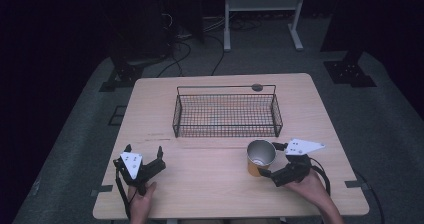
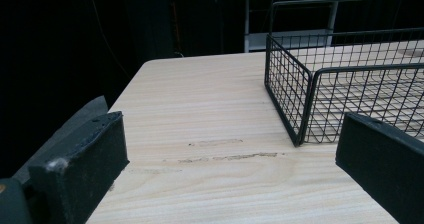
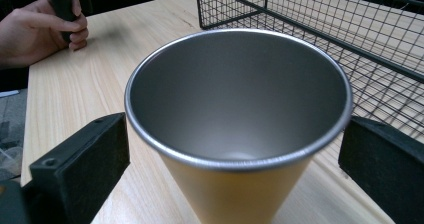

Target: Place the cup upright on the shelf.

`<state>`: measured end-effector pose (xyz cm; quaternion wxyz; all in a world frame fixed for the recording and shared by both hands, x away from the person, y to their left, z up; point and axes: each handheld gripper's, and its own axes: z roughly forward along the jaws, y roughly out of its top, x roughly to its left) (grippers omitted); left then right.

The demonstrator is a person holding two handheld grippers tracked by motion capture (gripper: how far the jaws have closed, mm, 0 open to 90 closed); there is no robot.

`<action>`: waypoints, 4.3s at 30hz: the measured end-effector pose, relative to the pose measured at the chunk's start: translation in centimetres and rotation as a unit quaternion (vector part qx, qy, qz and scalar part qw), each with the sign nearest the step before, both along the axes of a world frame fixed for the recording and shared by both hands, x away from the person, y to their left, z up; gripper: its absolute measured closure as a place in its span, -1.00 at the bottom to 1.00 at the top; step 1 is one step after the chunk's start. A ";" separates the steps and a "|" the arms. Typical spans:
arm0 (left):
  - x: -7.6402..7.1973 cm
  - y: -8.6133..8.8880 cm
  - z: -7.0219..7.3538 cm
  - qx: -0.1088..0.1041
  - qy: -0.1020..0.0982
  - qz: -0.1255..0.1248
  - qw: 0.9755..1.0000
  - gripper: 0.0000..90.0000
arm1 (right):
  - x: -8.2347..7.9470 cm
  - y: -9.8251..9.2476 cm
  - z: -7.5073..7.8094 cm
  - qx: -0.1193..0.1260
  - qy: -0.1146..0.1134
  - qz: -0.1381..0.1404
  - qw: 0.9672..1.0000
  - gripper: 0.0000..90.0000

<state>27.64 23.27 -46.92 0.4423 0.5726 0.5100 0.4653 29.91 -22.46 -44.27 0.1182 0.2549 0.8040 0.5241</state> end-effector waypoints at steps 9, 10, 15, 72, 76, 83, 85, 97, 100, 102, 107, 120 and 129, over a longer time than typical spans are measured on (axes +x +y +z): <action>0.0 0.0 0.0 0.001 0.000 0.000 1.000 -1.00 | 0.7 1.2 0.1 -0.008 0.000 0.004 1.000 -1.00; 0.0 0.0 0.0 0.001 0.000 0.000 1.000 -1.00 | 0.7 1.2 0.1 -0.008 0.000 0.004 1.000 -1.00; 0.0 0.0 0.0 0.001 0.001 0.000 1.000 -1.00 | 1.1 1.5 0.0 -0.006 0.003 0.009 1.000 -1.00; 0.0 0.0 0.0 -0.001 0.000 -0.002 1.000 -1.00 | 4.9 2.9 5.7 -0.015 -0.003 0.040 0.999 -0.77; 0.0 0.0 0.0 -0.001 0.001 -0.002 1.000 -1.00 | 5.5 3.1 6.4 -0.012 0.000 0.045 0.999 -0.77; 0.0 0.0 0.0 -0.001 0.001 -0.002 1.000 -1.00 | 7.0 3.4 7.6 -0.006 0.007 0.049 0.999 -0.77; 0.0 0.1 0.0 -0.001 0.001 -0.002 1.000 -1.00 | 7.5 3.6 8.0 -0.004 0.006 0.049 0.999 -0.77; 0.0 0.1 0.0 -0.003 0.000 -0.002 1.000 -1.00 | 9.3 4.7 8.6 -0.008 0.019 0.058 0.998 -0.77; 0.0 0.0 0.0 -0.003 0.000 -0.002 1.000 -1.00 | 9.6 4.9 8.7 -0.008 0.018 0.058 0.998 -0.77; 0.0 0.0 0.0 -0.003 0.000 -0.002 1.000 -1.00 | 9.8 4.9 8.8 -0.006 0.021 0.059 0.998 -0.77; 0.0 0.0 0.0 -0.002 0.000 -0.003 1.000 -1.00 | 10.3 5.0 9.1 -0.007 0.020 0.058 0.998 -0.77; 0.0 0.1 0.0 -0.004 0.001 -0.001 1.000 -1.00 | 11.6 6.3 10.7 -0.019 0.012 0.062 0.998 -0.77; 0.0 0.1 0.0 -0.004 0.000 -0.002 1.000 -1.00 | 13.0 7.2 11.4 -0.027 0.014 0.064 0.997 -0.77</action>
